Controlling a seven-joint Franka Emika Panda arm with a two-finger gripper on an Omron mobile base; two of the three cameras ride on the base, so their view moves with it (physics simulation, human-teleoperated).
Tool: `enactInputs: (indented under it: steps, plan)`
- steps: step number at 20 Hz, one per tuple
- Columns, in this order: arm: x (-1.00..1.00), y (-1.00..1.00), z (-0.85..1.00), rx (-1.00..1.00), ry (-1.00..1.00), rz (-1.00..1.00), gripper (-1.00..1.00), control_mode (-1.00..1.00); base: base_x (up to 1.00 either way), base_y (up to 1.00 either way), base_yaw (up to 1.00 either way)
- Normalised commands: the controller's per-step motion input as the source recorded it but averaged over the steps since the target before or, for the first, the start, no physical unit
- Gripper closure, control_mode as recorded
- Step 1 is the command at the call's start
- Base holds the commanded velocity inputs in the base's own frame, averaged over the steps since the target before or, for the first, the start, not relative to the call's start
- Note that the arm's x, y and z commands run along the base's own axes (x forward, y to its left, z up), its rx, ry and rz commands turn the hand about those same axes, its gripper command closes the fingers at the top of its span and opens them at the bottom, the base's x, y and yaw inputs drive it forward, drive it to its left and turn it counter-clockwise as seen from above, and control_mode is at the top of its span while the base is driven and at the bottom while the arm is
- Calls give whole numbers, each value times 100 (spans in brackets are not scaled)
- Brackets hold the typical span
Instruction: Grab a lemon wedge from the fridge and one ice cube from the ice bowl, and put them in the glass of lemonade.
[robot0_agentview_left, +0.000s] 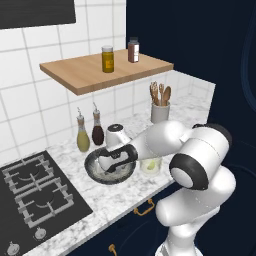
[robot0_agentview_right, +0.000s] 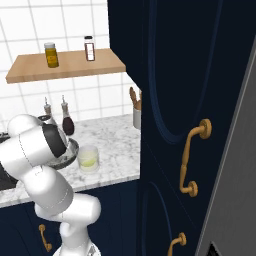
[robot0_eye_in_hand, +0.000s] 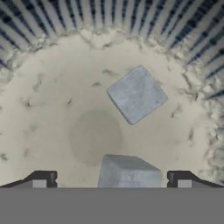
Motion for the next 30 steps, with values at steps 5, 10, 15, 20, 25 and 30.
enactInputs:
  steps: [5, 10, 15, 20, 25, 30]
  plan:
    - [0, 0, -13, 0, 1, 0, -100, -100, 0, 0, 0]
    - [0, 0, -24, 0, 1, 0, -100, -100, 0, 0, 0]
    - [0, 0, -3, 0, 2, 0, 100, -100, 0, 0, 0]
    - [0, 0, 0, 0, 1, 0, 100, -100, 0, 0, 0]
    - [0, 0, 0, 0, 2, 0, 100, -100, 0, 0, 0]
    - [0, 0, 41, -7, 1, 0, 100, -100, 0, 0, 0]
